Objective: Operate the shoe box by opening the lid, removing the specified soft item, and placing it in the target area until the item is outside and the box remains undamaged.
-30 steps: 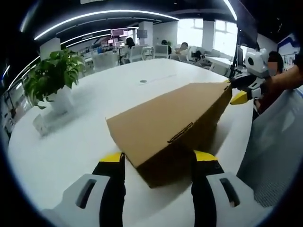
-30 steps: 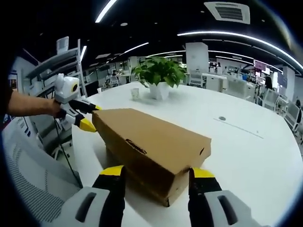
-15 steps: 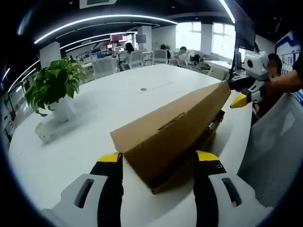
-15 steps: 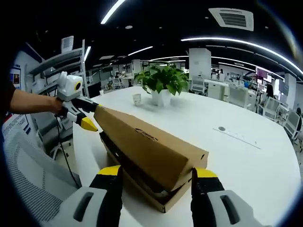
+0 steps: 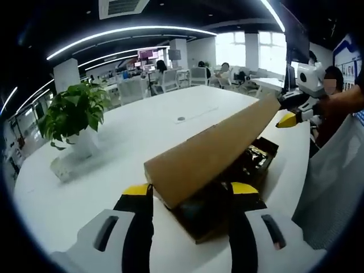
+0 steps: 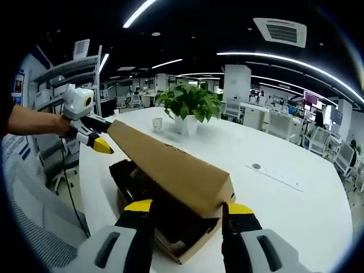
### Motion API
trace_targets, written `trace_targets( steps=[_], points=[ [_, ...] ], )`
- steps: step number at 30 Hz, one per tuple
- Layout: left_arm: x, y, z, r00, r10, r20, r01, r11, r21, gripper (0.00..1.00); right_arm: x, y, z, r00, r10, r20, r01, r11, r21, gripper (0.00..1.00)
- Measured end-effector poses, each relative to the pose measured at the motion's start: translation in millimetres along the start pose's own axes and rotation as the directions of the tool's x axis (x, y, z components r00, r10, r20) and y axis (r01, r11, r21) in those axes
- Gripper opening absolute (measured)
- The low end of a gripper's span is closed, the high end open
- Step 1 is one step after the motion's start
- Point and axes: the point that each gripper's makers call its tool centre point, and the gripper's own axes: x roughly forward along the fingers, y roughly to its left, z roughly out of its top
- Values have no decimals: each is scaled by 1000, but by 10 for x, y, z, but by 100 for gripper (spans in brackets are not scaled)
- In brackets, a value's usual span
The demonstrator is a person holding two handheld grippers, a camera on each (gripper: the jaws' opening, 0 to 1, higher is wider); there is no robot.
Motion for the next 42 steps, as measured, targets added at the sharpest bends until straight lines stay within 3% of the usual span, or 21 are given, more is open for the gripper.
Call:
trace_targets(
  steps=[26,42],
  points=[
    [75,496,272,985,170,20,-170,985,-2,9,79,-497,264,994,-108,28,110,992,-60,2],
    [147,667,405,979,203,26,-201,978,-48,2,149,-642,371,991,-121,51,123,991,-52,0]
  ],
)
